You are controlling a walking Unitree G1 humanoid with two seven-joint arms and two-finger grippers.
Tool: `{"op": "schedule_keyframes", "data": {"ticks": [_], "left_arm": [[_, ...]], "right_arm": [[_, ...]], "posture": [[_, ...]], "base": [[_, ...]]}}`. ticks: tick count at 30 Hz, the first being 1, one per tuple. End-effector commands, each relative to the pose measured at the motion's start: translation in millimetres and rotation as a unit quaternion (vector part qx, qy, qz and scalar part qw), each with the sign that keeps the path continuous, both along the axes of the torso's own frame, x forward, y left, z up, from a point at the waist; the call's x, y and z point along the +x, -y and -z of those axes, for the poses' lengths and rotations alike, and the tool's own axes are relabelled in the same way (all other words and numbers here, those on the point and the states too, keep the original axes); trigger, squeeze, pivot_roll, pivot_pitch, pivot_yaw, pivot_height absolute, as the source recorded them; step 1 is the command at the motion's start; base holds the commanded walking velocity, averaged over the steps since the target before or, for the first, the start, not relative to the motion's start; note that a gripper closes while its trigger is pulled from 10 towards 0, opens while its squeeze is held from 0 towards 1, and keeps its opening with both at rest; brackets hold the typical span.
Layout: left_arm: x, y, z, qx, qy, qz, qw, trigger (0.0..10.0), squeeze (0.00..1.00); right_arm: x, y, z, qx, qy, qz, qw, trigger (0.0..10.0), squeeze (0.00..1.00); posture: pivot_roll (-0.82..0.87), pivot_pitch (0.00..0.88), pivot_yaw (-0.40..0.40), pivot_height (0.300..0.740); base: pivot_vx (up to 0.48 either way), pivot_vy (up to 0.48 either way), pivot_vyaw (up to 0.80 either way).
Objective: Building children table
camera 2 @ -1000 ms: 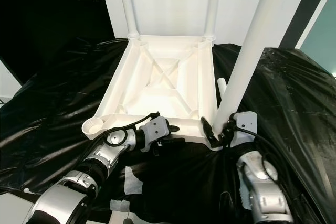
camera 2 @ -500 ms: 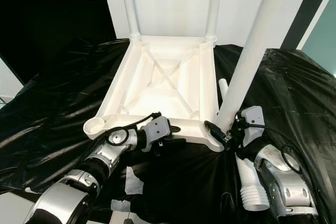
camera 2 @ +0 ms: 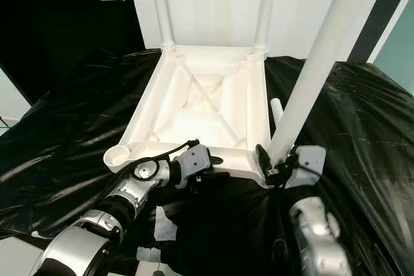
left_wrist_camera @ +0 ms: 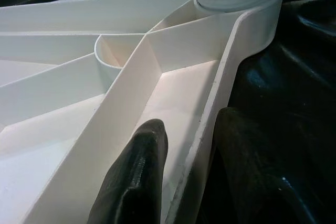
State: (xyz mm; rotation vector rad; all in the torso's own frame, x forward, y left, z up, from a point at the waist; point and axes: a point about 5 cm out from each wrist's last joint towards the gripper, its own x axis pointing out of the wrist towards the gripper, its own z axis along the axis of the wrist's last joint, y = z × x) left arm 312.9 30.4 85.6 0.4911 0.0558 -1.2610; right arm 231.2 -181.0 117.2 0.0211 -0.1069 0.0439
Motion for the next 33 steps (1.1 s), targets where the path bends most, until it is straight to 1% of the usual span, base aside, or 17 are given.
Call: {"op": "schedule_keyframes", "data": {"ticks": [1,4,7,8,9,10,11,15,16,18,20,21,24,29,30,32,33], "left_arm": [[-0.6,-9.1,20.6,0.016,-0.019,-0.086,0.996,10.0,0.0],[-0.3,-9.8,20.5,0.016,-0.019,-0.087,0.996,10.0,0.0],[-0.5,-10.2,20.9,0.017,-0.019,-0.087,0.996,10.0,0.0],[-0.6,-10.4,21.2,0.018,-0.02,-0.087,0.996,10.0,0.0],[-0.7,-10.3,21.2,0.018,-0.02,-0.087,0.996,10.0,0.0],[-0.7,-10.2,21.2,0.018,-0.02,-0.087,0.996,10.0,0.0],[-0.6,-10.0,21.2,0.017,-0.02,-0.087,0.996,10.0,0.0],[-0.4,-9.4,21.0,0.017,-0.02,-0.087,0.996,10.0,0.0],[-0.3,-9.2,20.9,0.017,-0.02,-0.087,0.996,10.0,0.0],[-0.3,-8.8,20.9,0.017,-0.02,-0.087,0.996,10.0,0.0],[-0.2,-8.3,20.5,0.016,-0.02,-0.087,0.996,10.0,0.0],[-0.2,-8.3,20.5,0.016,-0.02,-0.087,0.996,10.0,0.0],[-0.3,-8.5,20.6,0.017,-0.019,-0.086,0.996,10.0,0.0],[0.7,-11.1,20.4,0.017,-0.018,-0.091,0.996,10.0,0.0],[0.7,-11.5,20.6,0.017,-0.018,-0.092,0.995,10.0,0.0],[0.7,-11.8,20.7,0.017,-0.018,-0.092,0.995,10.0,0.0],[0.7,-12.3,20.7,0.017,-0.018,-0.092,0.995,10.0,0.0]], "right_arm": [[-6.1,-0.6,6.3,0.007,-0.011,0.026,1.0,0.0,0.0],[-6.5,-0.9,5.7,0.012,-0.01,0.049,0.999,0.0,0.0],[-5.1,-0.5,6.2,0.011,-0.015,0.05,0.999,0.0,0.0],[-3.4,-1.6,5.8,-0.005,-0.015,0.037,0.999,9.6,0.0],[-2.1,-3.0,4.9,-0.02,-0.011,0.016,1.0,10.0,0.34],[-1.5,-4.2,4.2,-0.03,-0.008,0.001,1.0,10.0,0.34],[0.3,-2.7,3.4,-0.033,-0.008,-0.015,0.999,10.0,1.0],[6.0,3.3,-1.8,-0.05,-0.006,-0.066,0.997,10.0,1.0],[8.3,5.4,-4.4,-0.065,-0.007,-0.098,0.993,10.0,0.01],[9.6,7.2,-8.2,-0.084,-0.013,-0.158,0.984,10.0,0.0],[5.7,7.4,-12.2,-0.098,-0.023,-0.239,0.966,10.0,0.0],[5.7,7.4,-12.2,-0.098,-0.023,-0.239,0.966,10.0,0.0],[1.3,13.8,-16.1,-0.115,-0.044,-0.305,0.945,10.0,0.0],[1.4,26.3,-11.5,-0.138,-0.091,-0.337,0.927,10.0,0.0],[1.4,27.2,-10.8,-0.138,-0.096,-0.341,0.925,5.6,0.0],[1.4,28.2,-10.7,-0.137,-0.099,-0.347,0.923,5.6,0.0],[0.6,28.6,-10.8,-0.133,-0.103,-0.357,0.919,0.0,0.0]], "posture": [[-0.03,0.0,0.017,0.74],[-0.03,0.0,0.018,0.74],[-0.03,0.0,0.018,0.74],[-0.03,0.0,0.018,0.74],[-0.03,0.0,0.018,0.74],[-0.03,0.0,0.018,0.74],[-0.03,0.0,0.017,0.74],[-0.04,0.0,0.017,0.74],[-0.04,0.0,0.015,0.74],[-0.04,0.0,0.015,0.74],[-0.04,0.0,0.018,0.74],[-0.04,0.0,0.018,0.74],[-0.03,0.0,0.015,0.74],[-0.03,0.0,0.012,0.74],[-0.02,0.0,0.011,0.74],[-0.02,0.0,0.011,0.74],[-0.02,0.0,0.012,0.74]], "base": [[0.0,0.0,0.0],[0.0,0.0,0.0],[0.0,0.0,0.0],[0.0,0.0,0.0],[0.0,0.0,0.0],[0.0,0.0,0.0],[0.0,0.0,0.0],[0.0,0.0,0.0],[0.0,0.0,0.0],[0.0,0.0,0.0],[0.0,0.0,0.0],[0.0,0.0,0.0],[0.0,0.0,0.0],[0.0,0.0,0.0],[0.0,0.0,0.0],[0.0,0.0,0.0],[0.0,0.0,0.0]]}}
